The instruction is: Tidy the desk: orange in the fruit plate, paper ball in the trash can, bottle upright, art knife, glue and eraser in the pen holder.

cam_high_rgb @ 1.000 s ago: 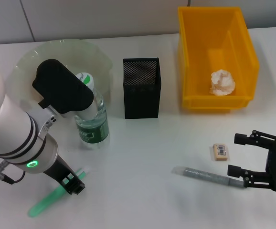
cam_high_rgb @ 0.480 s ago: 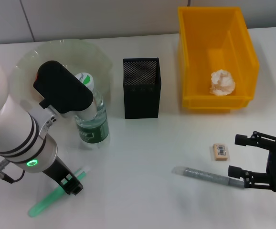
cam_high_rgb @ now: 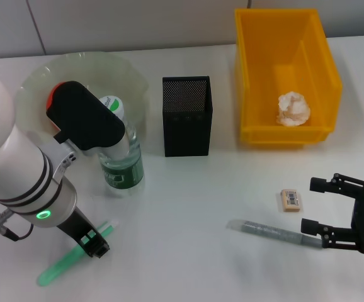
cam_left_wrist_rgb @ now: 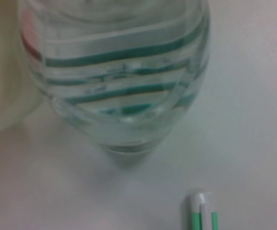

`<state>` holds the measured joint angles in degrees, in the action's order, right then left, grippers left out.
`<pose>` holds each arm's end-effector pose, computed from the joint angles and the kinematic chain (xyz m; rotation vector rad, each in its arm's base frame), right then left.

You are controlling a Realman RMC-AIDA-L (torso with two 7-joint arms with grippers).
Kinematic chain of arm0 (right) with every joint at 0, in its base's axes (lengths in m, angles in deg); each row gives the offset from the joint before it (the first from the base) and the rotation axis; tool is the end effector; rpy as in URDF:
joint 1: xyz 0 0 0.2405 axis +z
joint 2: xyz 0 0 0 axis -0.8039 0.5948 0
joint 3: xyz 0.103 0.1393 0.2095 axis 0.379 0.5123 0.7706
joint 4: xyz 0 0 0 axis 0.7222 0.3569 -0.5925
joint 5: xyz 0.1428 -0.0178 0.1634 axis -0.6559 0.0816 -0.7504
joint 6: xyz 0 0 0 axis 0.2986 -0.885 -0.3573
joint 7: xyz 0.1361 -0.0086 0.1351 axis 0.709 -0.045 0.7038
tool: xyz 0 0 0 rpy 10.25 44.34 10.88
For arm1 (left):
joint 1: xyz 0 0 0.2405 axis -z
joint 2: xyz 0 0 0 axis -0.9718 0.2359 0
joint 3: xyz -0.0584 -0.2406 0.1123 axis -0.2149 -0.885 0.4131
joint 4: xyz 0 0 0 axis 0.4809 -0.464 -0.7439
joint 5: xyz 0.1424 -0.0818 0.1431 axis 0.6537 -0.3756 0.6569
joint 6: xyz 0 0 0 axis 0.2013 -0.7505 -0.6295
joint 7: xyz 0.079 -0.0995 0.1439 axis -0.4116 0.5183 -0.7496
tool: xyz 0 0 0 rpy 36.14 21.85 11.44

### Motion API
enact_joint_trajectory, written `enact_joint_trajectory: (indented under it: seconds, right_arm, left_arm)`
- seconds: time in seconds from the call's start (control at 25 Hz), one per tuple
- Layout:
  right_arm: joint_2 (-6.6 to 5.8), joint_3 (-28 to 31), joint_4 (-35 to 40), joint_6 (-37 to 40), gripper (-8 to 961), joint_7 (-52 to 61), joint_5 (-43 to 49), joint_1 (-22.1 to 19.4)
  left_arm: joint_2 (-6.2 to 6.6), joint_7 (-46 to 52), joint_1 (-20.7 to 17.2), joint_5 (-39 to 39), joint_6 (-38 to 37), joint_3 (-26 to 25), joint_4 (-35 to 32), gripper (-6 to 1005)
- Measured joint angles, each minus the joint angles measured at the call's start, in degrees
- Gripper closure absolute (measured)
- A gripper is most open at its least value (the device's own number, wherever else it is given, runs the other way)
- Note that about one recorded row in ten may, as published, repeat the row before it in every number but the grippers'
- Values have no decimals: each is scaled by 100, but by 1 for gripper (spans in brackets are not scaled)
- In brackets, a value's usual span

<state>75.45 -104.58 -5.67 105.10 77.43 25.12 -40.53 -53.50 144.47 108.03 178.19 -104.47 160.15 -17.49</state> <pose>0.3382 0.2547 -0.0145 -2.6018 0.4947 0.7921 -0.2177 0.3264 -0.1087 -2.5820 -0.7815 0.8517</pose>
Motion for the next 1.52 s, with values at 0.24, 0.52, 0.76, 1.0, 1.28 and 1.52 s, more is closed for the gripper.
enact_joint_trajectory:
  seconds: [0.24,0.52,0.76,1.0,1.28,1.52]
  right_arm:
    - [2,14,0,0,126,0,22,-8]
    - [6,16,0,28,126,26,35,-6]
    - [9,25,1,46,126,41,40,-23]
    - [10,31,1,67,126,46,11,-62]
    - [16,132,1,76,127,55,3,-77]
    - [18,441,-6,134,127,68,7,-98]
  left_arm:
    - [0,-56,61,-79,2,-64,59,650]
    - [1,-163,98,-165,24,-76,157,761]
    - [0,-232,102,-250,-31,-126,136,814]
    - [2,-248,89,-308,-161,-158,2,813]
    - [3,-309,72,-460,-398,-156,-334,814]
    - [29,-714,14,-1452,-499,-324,-1228,814]
